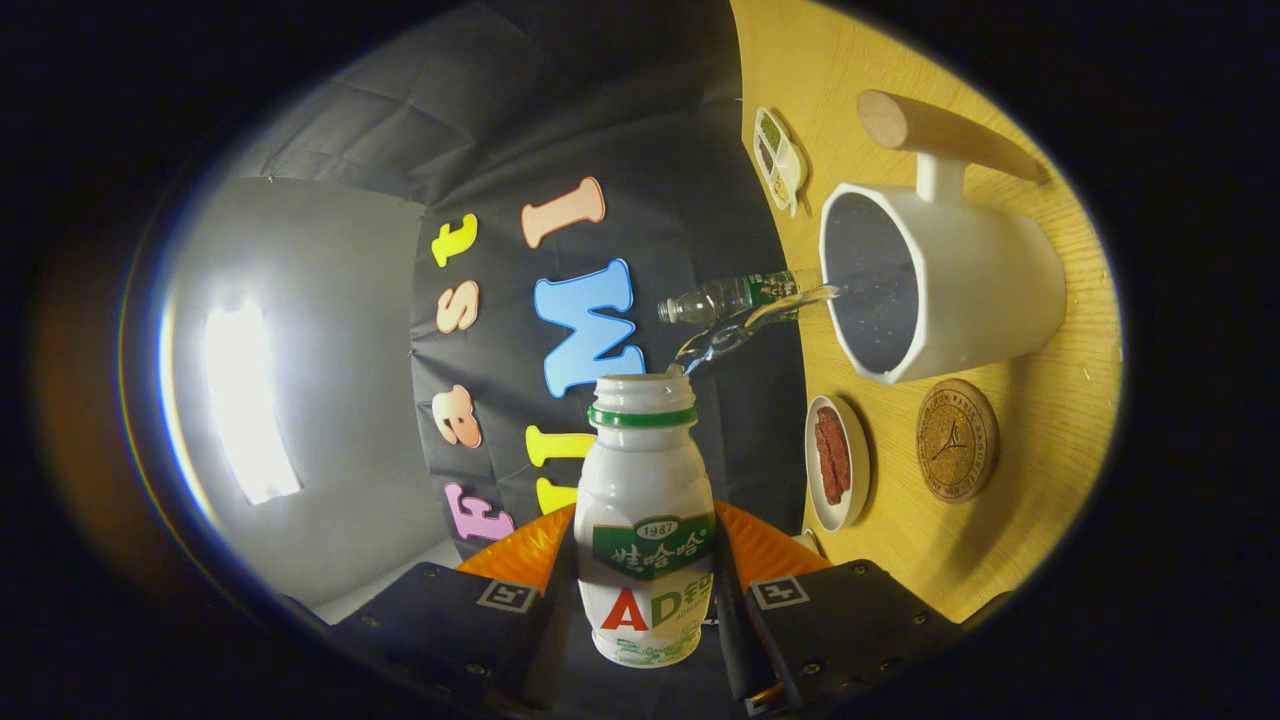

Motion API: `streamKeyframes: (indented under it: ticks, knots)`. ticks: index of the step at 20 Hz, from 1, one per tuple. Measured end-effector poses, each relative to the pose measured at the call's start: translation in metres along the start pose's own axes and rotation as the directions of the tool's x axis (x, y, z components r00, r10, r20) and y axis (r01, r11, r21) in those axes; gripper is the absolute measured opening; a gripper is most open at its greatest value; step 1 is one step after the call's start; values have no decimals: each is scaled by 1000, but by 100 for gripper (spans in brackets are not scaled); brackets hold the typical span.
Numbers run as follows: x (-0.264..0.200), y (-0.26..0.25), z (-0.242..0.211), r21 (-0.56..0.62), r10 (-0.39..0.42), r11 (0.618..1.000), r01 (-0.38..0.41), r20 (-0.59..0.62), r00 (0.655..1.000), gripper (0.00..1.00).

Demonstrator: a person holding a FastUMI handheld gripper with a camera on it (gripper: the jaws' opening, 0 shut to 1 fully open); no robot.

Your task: Take the bottle from table, then pour the juice into the cup, finally place the bottle on the coaster

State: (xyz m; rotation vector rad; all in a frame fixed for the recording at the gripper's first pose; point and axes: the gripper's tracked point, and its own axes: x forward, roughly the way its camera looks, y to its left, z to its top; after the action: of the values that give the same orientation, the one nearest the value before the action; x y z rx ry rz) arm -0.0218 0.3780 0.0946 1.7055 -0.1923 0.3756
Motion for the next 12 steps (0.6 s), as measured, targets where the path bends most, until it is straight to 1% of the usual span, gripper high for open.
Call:
streamKeyframes:
  ticks: [12]
  knots:
    - [4,1,-6,35,20,999,-20,11,1000,63]
